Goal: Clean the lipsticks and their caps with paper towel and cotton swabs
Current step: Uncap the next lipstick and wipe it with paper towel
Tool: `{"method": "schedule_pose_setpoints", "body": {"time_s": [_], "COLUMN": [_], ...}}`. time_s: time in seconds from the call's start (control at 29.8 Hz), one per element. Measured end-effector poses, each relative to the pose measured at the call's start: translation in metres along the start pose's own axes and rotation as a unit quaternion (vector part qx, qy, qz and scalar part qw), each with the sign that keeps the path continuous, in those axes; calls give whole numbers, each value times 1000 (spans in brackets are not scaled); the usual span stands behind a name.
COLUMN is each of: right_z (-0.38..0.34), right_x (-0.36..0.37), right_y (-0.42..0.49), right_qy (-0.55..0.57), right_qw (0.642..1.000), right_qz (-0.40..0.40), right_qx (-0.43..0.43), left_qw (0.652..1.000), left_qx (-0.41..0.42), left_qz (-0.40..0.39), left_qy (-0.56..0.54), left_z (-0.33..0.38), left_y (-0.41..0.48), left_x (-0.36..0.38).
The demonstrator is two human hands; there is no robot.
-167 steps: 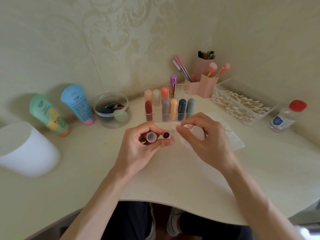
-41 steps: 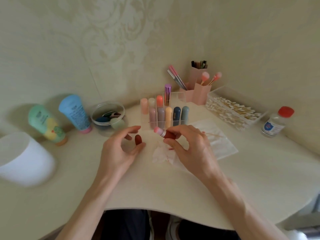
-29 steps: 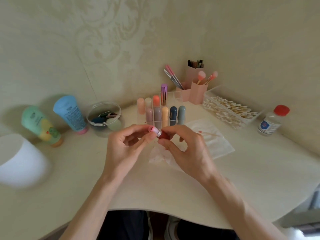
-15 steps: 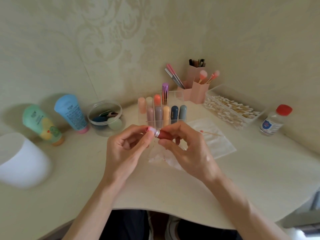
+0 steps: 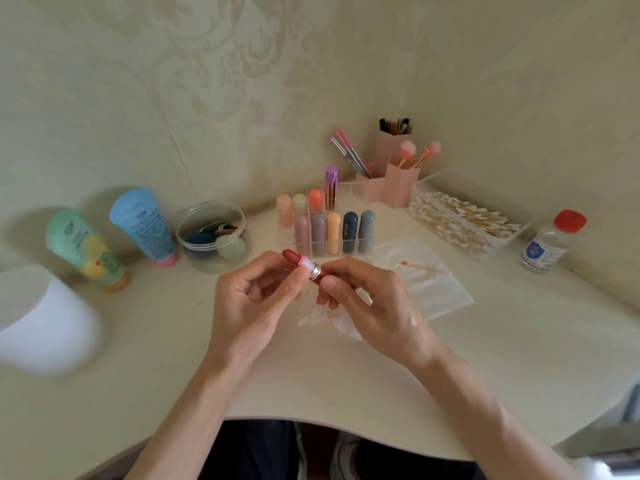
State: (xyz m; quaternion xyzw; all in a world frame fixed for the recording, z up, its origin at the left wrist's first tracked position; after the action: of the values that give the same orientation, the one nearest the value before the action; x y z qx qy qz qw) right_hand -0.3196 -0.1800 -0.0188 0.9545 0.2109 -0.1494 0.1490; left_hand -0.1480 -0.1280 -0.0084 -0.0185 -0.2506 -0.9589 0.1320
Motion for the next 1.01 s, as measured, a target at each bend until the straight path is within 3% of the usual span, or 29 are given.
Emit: {"method": "schedule_pose_setpoints", "body": {"time_s": [0.17,0.44,0.57,0.77,0.91,1.01], "right_z": [-2,1,4,2,2,2], "right_x": [-1,1,0,-2,-6,-24], "right_y": [0,-1,0,2,1,3], "right_qy": [21,-25,-28,-21,-36,-26], "right_qw": [998,999,999,999,999,990], "right_qz": [61,-23,-12,16,32,129], "right_qx": [5,15,16,-24,-1,57], "left_qw": [1000,1000,1000,996,999,999], "left_qx": [2,-2,-13,-19,-9,-33], "left_qz": [-5,-22,-24,-89,-35,13], "left_qy": [-4,-10,-10,12,-4,-35], "left_z": [2,4,1,-14,-10,-8], "left_y": [0,-1,0,1,2,3], "left_x": [2,1,0,0,0,-4]}}
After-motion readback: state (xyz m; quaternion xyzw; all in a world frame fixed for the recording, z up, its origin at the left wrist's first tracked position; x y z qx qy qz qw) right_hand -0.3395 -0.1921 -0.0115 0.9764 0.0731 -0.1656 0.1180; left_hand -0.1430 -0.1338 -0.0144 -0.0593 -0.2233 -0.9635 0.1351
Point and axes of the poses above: each hand's wrist, its own y-axis towards the middle knuckle, its own x-axis out of the palm, z = x × y, the point moved 2 cm from there along y, towards the middle knuckle, and after that the axes turned 10 degrees about x, right-handed, at the moved point
